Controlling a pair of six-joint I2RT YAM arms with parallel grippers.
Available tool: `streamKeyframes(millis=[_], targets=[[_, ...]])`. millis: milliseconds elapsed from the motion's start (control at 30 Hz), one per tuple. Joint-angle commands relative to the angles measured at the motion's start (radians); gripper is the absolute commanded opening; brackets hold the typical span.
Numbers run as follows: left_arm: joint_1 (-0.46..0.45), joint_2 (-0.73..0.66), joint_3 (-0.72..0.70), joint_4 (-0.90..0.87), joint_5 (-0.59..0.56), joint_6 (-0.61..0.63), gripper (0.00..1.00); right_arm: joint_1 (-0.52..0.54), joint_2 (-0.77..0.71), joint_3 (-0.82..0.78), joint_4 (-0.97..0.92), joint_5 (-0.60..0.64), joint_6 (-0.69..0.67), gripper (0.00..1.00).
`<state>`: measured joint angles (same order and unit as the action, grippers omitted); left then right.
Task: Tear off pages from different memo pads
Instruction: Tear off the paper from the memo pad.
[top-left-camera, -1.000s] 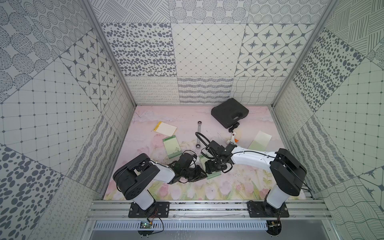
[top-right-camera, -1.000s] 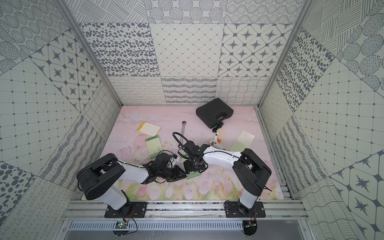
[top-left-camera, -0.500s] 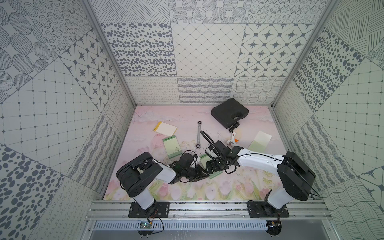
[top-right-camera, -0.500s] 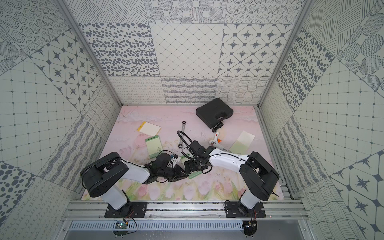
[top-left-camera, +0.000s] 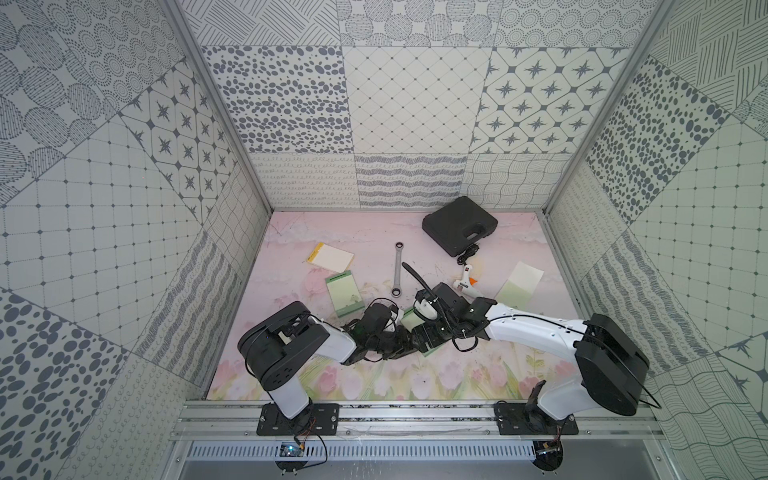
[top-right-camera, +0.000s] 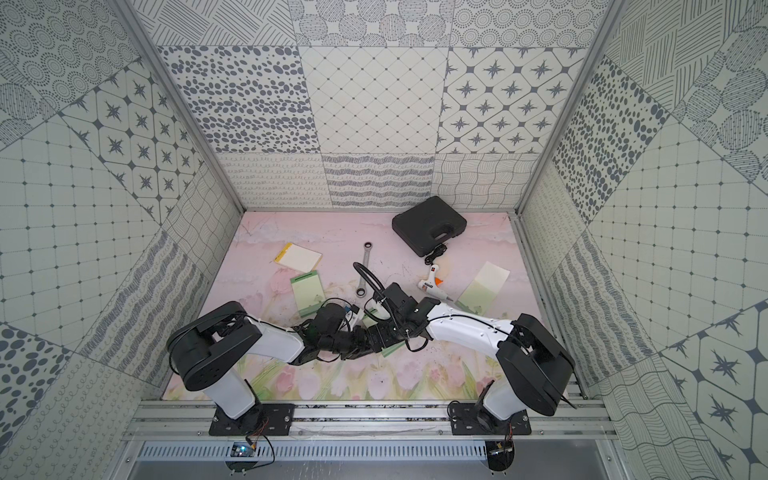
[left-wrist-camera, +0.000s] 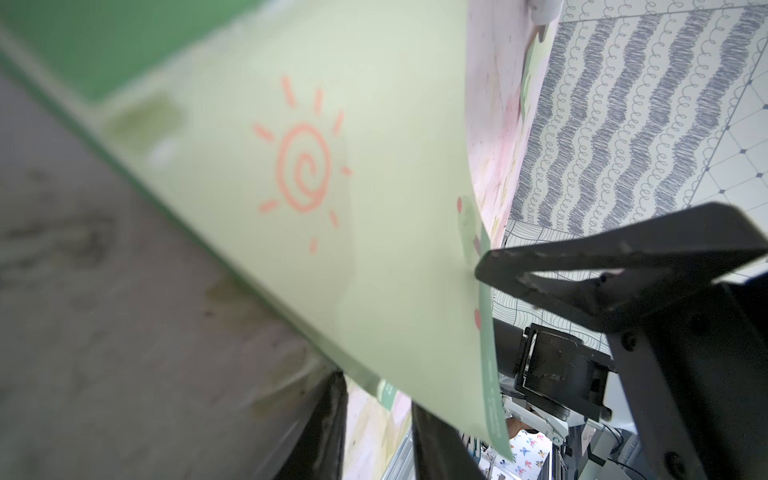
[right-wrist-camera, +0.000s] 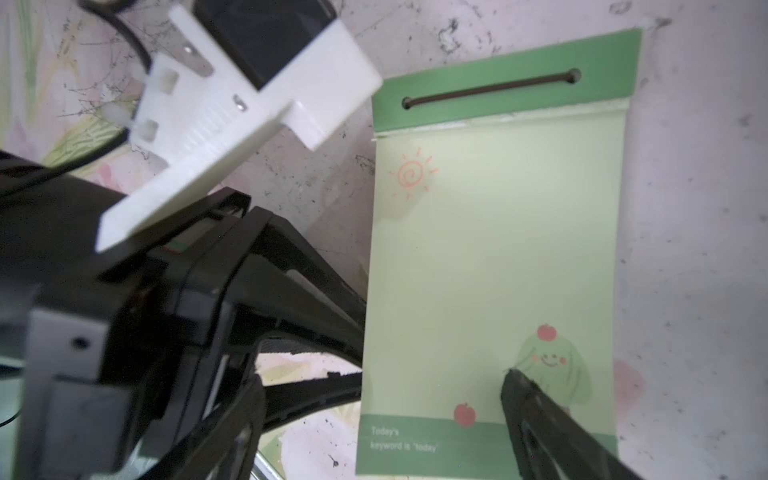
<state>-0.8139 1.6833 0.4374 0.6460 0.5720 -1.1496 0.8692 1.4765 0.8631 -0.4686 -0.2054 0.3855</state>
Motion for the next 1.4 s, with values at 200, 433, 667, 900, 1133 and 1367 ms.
streamKeyframes(millis=[200,433,667,900,1133,1367], targets=[[0.002,0.010,0.068,-0.269,-0.162,0.059,0.31,0.002,-0.127,-0.009,-0.051,0.173,-0.225,0.91],[0.029,0.009,0.103,-0.284,-0.154,0.077,0.33,0.015,-0.147,-0.014,-0.086,0.294,-0.272,0.77],[0.064,0.037,0.128,-0.262,-0.112,0.093,0.35,0.045,-0.122,-0.001,-0.088,0.352,-0.335,0.74],[0.103,0.052,0.129,-0.233,-0.071,0.100,0.35,0.096,-0.057,0.024,-0.048,0.473,-0.456,0.75],[0.133,0.071,0.139,-0.216,-0.030,0.110,0.35,0.109,0.027,0.046,0.052,0.531,-0.546,0.55],[0.139,0.049,0.121,-0.254,-0.030,0.128,0.40,0.110,0.069,0.092,0.104,0.544,-0.582,0.37]])
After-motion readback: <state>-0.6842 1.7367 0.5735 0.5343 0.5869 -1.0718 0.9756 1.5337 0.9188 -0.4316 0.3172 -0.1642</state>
